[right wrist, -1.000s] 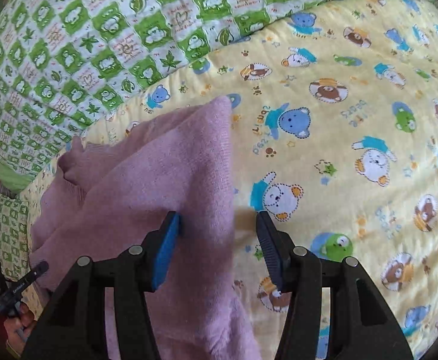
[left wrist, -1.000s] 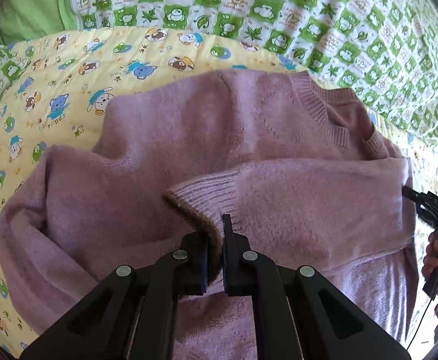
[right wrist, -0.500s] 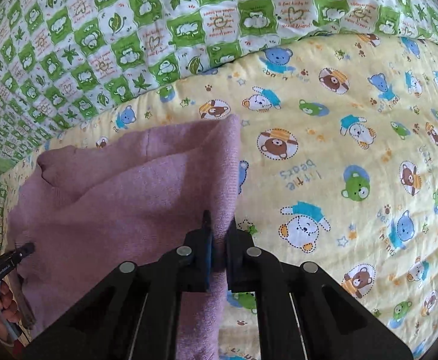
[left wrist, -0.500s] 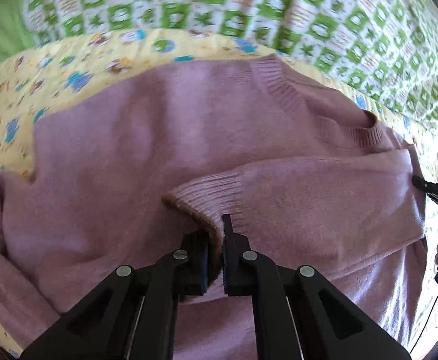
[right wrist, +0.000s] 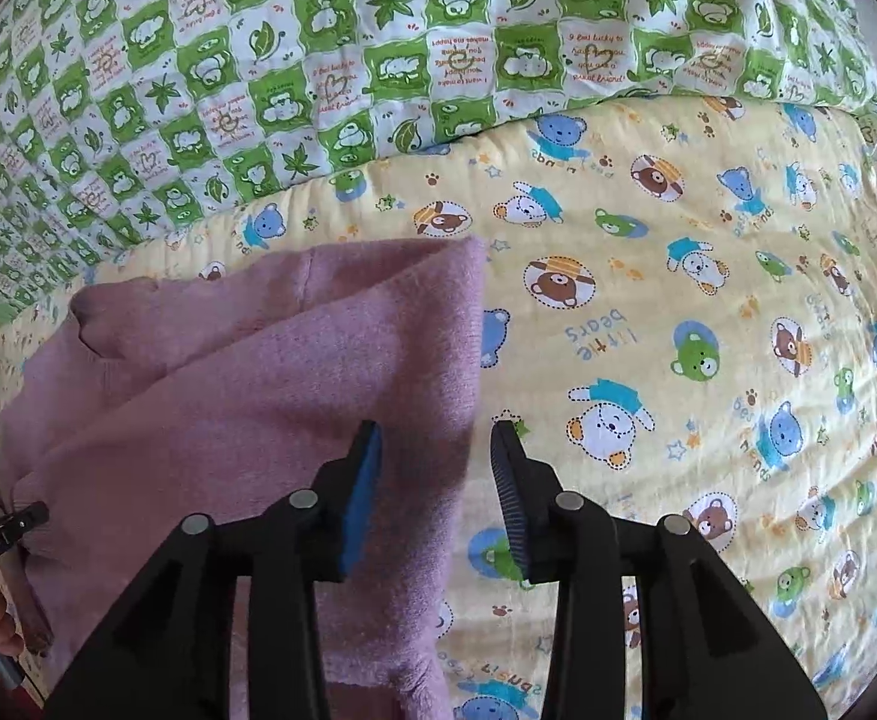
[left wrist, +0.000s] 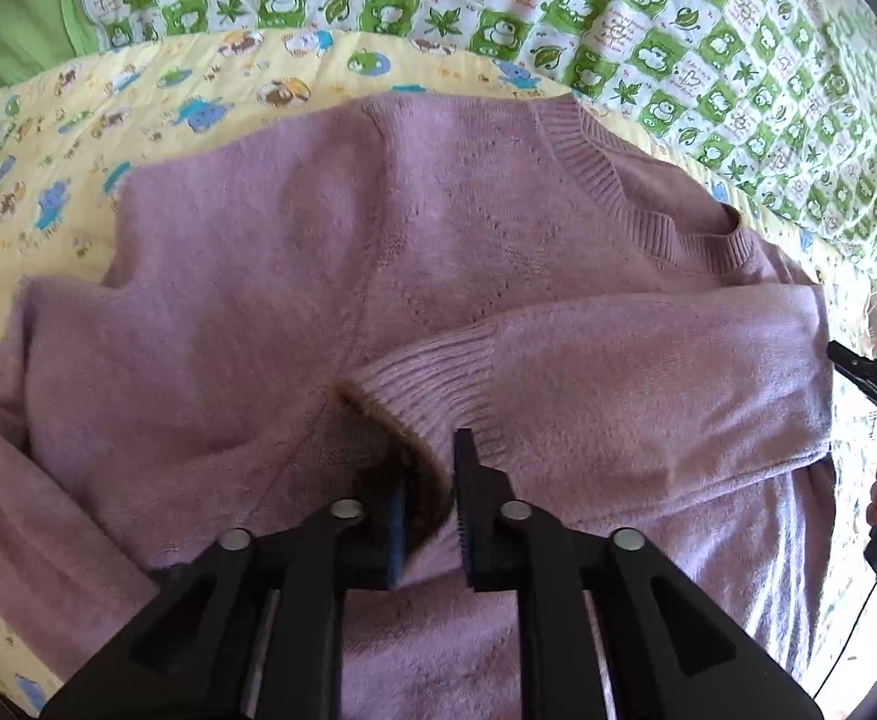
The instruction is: Fold small clothes
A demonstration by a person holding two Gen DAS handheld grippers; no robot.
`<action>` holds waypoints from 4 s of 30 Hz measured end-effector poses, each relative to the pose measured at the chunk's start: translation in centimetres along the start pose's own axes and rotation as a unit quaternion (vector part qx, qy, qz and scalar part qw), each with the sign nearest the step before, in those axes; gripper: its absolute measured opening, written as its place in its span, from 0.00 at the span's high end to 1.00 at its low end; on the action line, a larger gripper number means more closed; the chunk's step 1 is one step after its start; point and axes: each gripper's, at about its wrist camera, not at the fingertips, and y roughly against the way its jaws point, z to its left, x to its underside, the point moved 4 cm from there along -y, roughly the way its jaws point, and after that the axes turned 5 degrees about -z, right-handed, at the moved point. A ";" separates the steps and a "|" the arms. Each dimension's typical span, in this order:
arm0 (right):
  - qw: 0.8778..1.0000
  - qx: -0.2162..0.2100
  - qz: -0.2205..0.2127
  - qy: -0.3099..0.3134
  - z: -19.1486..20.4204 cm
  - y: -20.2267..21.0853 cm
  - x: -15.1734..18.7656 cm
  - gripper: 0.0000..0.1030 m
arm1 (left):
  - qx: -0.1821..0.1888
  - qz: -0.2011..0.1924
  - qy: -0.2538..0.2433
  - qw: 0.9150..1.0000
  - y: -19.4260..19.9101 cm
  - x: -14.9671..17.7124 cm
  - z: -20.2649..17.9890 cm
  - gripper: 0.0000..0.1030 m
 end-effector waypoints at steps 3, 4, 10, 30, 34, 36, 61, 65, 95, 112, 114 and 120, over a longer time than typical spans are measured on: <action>1.000 -0.003 -0.013 -0.002 0.9 1.8 0.2 0.55 | 0.009 -0.008 0.010 1.000 1.6 -0.1 0.5 0.84; 1.000 -0.007 -0.017 -0.004 1.2 2.5 0.5 0.53 | 0.011 -0.010 0.013 1.000 2.4 0.2 0.7 0.80; 0.999 -0.045 -0.015 -0.001 5.3 5.7 3.1 0.49 | 0.010 -0.024 0.060 0.998 7.2 3.5 4.7 0.54; 0.989 -0.129 0.060 0.034 16.0 8.1 13.4 0.49 | -0.015 0.061 0.180 0.982 8.7 14.6 9.4 0.29; 0.989 -0.130 0.065 0.037 16.1 8.1 14.1 0.49 | 0.005 0.045 0.203 0.978 7.5 13.7 10.3 0.86; 0.988 -0.130 0.069 0.036 16.1 7.9 14.2 0.49 | -0.004 0.016 0.182 0.983 8.4 12.3 9.4 0.94; 0.993 -0.091 0.056 -0.053 7.7 6.0 11.7 0.49 | 0.202 -0.002 -0.065 0.977 -2.0 0.6 -19.9 0.84; 0.992 -0.095 0.051 -0.058 7.2 5.6 10.9 0.49 | 0.211 -0.022 -0.065 0.975 2.4 2.2 -17.0 0.58; 0.978 0.033 -0.123 0.163 8.9 7.7 -0.2 0.93 | -0.125 -0.054 0.039 0.990 1.4 1.8 3.9 0.49; 0.985 0.013 0.002 0.171 7.7 0.9 8.3 0.82 | -0.041 -0.048 0.189 0.980 1.9 3.7 10.8 0.48; 0.985 0.009 0.005 0.170 7.3 1.4 8.4 0.79 | -0.040 -0.042 0.169 0.984 2.4 4.1 10.3 0.48; 0.993 -0.022 0.008 0.117 5.7 4.5 8.0 0.71 | 0.007 -0.027 0.104 0.994 5.6 5.0 8.8 0.50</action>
